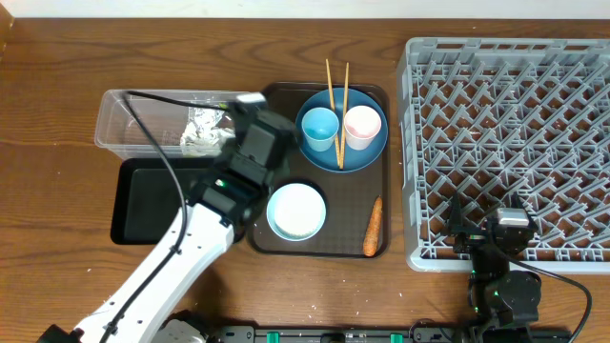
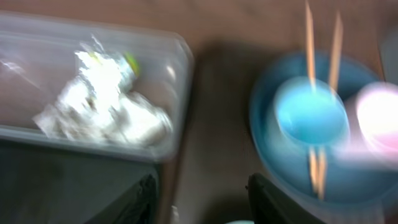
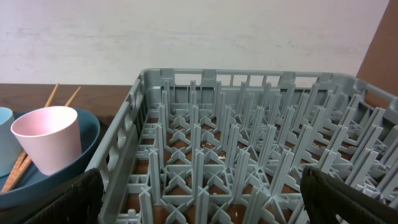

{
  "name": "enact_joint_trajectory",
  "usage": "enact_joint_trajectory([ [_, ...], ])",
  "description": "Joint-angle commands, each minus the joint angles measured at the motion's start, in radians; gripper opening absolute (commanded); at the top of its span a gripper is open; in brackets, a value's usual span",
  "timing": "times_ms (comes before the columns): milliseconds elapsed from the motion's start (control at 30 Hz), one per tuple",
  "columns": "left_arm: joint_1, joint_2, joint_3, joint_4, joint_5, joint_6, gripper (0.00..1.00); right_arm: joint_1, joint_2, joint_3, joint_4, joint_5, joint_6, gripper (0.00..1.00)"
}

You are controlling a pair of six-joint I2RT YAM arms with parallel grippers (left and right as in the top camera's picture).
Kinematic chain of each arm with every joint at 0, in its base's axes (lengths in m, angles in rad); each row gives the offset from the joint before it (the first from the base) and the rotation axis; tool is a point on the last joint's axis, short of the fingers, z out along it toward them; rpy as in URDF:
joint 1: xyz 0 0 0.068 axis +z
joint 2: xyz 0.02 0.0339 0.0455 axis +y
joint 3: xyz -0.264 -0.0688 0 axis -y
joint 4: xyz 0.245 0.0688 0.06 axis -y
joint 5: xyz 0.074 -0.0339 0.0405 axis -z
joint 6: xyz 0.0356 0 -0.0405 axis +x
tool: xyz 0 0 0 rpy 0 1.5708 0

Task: Sort waste into correct bins and load items into the dishwasher rack
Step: 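Move the left gripper over the light-blue rice plate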

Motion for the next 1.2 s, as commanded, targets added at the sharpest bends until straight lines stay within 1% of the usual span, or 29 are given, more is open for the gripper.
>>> enact_joint_trajectory([
  [0, -0.053, -0.016, -0.004, -0.089, 0.213, 0.019, 0.5, -0.011, -0.001, -0.001, -0.004, 0.003, 0.006, 0.99],
  [100, -0.09, -0.016, -0.004, -0.181, 0.396, 0.02, 0.51, -0.011, -0.001, -0.001, -0.004, 0.003, 0.006, 0.99],
  [133, -0.1, -0.016, -0.004, -0.202, 0.433, 0.02, 0.57, -0.011, -0.001, -0.001, -0.004, 0.003, 0.006, 0.99],
  [200, -0.116, -0.016, -0.004, -0.238, 0.46, 0.02, 0.75, -0.011, -0.001, -0.001, -0.004, 0.003, 0.006, 0.99],
  [233, -0.12, -0.016, -0.004, -0.249, 0.46, 0.02, 0.81, -0.011, -0.001, -0.001, -0.004, 0.003, 0.006, 0.99],
  [300, -0.121, -0.016, -0.004, -0.253, 0.46, 0.02, 0.84, -0.011, -0.001, -0.001, -0.004, 0.003, 0.006, 0.99],
  [533, -0.12, -0.016, -0.004, -0.253, 0.46, 0.02, 0.91, -0.011, -0.001, -0.001, -0.004, 0.003, 0.006, 0.99],
  [667, -0.12, -0.016, -0.004, -0.253, 0.46, 0.02, 0.93, -0.011, -0.001, -0.001, -0.004, 0.003, 0.007, 0.99],
  [1167, -0.12, -0.016, -0.004, -0.253, 0.46, 0.02, 0.96, -0.011, -0.001, -0.001, -0.004, 0.003, 0.006, 0.99],
])
